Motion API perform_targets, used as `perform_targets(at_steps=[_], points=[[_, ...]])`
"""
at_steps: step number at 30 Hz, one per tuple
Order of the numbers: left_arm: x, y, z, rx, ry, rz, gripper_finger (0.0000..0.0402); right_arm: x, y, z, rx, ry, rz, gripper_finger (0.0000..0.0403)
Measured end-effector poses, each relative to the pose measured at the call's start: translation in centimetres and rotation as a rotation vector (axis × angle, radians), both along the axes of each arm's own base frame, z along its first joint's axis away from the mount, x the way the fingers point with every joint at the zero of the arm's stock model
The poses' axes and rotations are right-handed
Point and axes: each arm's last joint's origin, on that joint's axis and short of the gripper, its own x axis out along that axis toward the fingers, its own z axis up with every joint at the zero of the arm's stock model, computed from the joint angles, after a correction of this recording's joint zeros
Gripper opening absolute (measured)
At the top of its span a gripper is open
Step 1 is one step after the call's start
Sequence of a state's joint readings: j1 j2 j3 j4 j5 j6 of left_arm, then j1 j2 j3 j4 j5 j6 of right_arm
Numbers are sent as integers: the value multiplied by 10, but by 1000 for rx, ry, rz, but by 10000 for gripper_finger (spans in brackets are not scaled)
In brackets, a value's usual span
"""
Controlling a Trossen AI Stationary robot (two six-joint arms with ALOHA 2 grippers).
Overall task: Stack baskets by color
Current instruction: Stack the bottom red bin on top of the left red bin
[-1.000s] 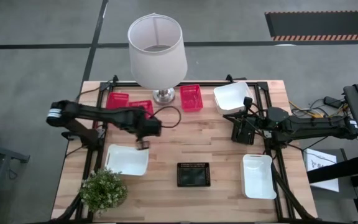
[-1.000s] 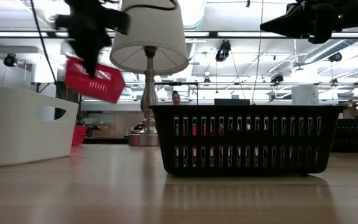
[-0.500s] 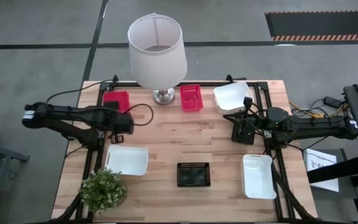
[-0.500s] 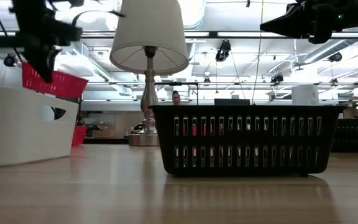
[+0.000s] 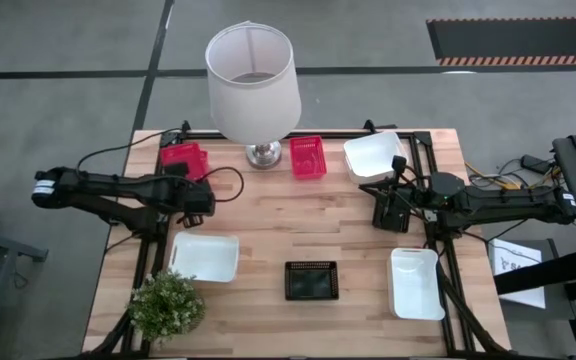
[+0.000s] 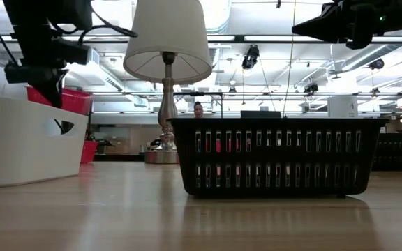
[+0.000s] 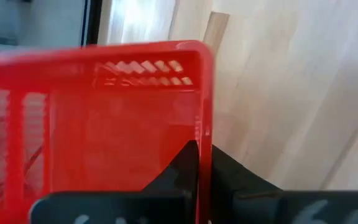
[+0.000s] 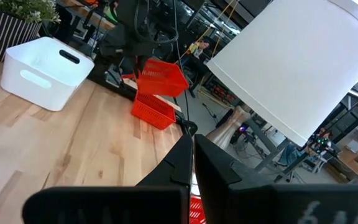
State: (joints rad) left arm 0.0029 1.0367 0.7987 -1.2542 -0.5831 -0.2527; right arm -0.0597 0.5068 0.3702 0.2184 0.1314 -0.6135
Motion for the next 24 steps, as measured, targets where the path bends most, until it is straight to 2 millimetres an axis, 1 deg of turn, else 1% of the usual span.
perform_targets(at_steps=[9, 14, 24], points=[[7, 6, -8, -3, 41, 48, 0, 0, 0, 0, 10, 0, 0, 9], [11, 13, -16, -6, 39, 163, 0, 0, 0, 0, 9, 0, 0, 9], [20, 25, -31, -10, 135, 234, 0, 0, 0, 0, 7, 4, 0, 9]])
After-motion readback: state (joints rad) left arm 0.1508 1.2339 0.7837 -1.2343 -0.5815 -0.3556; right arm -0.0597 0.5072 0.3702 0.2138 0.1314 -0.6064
